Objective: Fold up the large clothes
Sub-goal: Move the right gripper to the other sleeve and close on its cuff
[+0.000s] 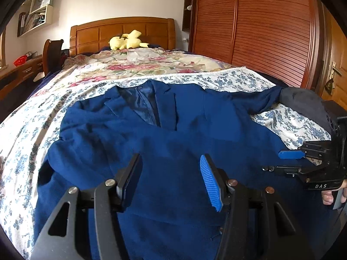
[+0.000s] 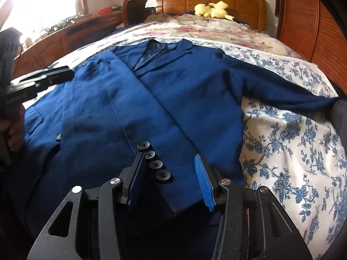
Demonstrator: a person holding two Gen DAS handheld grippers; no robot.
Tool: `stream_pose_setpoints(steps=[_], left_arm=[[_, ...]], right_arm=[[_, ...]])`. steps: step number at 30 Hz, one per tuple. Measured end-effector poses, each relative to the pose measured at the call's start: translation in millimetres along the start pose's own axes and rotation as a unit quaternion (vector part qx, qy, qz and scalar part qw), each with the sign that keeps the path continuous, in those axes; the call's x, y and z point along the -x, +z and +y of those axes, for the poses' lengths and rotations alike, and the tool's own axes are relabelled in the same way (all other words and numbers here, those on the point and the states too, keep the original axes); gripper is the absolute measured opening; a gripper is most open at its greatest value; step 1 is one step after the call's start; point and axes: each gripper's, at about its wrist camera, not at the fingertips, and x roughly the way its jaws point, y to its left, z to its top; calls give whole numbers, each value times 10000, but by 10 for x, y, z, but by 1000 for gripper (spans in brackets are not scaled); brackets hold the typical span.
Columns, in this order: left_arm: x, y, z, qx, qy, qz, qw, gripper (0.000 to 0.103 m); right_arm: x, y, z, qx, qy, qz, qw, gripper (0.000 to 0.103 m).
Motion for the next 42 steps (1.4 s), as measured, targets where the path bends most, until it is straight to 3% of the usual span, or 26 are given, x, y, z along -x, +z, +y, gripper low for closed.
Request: stream_pose_setpoints(steps=[9,12,15,28,36,42], left_arm=[[22,-48,-17,-32,-30,-131,9999,54],[31,-46,-16,-22,-67,-141,9999,54],[36,-44,-14,-22,-93,-157,9998,54],[51,-53,-8,-18,-114,-149,9998,54],[40,-51,-7,-29,-101,-137,9999,54],[36,-58,-23,-64,-95,-124,9999,54]], right_arm=[[113,27,-30,-85,-103,-60,9999,48],[221,86,-120,-106,-189,-129,9997,61],[356,180,-272,-131,-470,-310,9983,67],[487,734,-1578,-830,-1657,-507,9814,69],[153,879,-2301,-1611,-1883,-227,9685,70],[-159,853,-2570,-2125,-1942,54,9577,70]])
